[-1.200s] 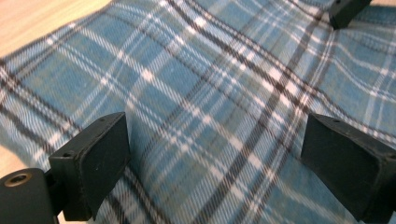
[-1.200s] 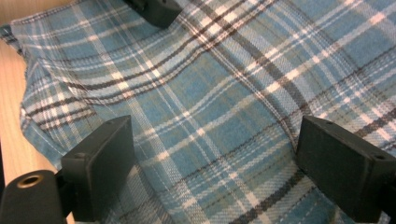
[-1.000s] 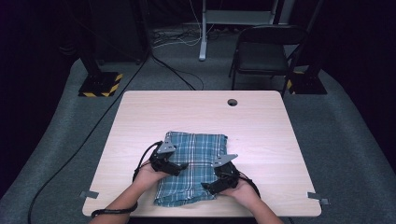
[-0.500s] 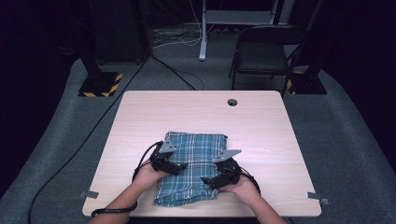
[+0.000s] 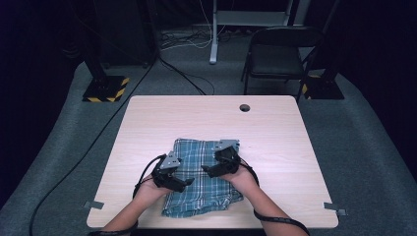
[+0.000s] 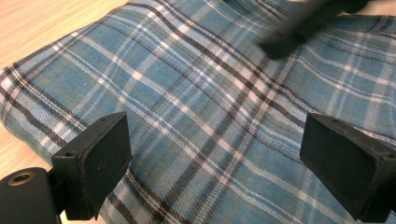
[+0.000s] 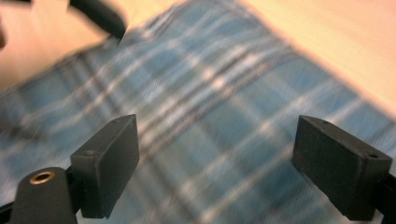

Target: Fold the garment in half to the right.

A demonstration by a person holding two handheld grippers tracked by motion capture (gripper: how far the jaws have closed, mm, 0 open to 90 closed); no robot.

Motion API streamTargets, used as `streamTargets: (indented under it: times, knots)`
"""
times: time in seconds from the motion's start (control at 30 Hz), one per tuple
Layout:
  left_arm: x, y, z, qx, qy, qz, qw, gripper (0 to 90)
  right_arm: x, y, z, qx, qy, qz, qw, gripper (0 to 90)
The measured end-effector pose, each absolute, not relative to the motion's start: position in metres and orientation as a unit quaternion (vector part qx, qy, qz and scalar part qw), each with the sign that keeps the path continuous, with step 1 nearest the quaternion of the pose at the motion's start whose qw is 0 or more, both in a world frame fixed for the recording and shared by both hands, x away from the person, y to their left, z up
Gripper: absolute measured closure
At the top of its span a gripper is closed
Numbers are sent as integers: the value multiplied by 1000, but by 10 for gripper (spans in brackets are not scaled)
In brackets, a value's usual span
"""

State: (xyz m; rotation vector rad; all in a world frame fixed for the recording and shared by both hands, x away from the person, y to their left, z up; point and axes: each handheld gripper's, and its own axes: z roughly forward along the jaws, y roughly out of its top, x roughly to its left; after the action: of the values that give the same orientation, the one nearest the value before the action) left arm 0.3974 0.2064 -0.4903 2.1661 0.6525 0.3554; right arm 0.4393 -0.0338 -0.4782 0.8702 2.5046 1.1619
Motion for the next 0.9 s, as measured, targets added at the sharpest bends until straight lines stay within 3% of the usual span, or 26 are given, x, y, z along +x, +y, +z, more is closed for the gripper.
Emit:
streamTargets:
  times: [0.27,0.43,0.9]
  knots:
    - [389,204,-491,868,243,139,409,86,469,-6,-475,311,853,403,112,132]
    - [386,200,-494,877,230,137,398,85,480,3,-505,328,877,346,59,102]
    - [391,199,-507,886,226,115,389,81,452,-19,-479,299,866,383,117,138]
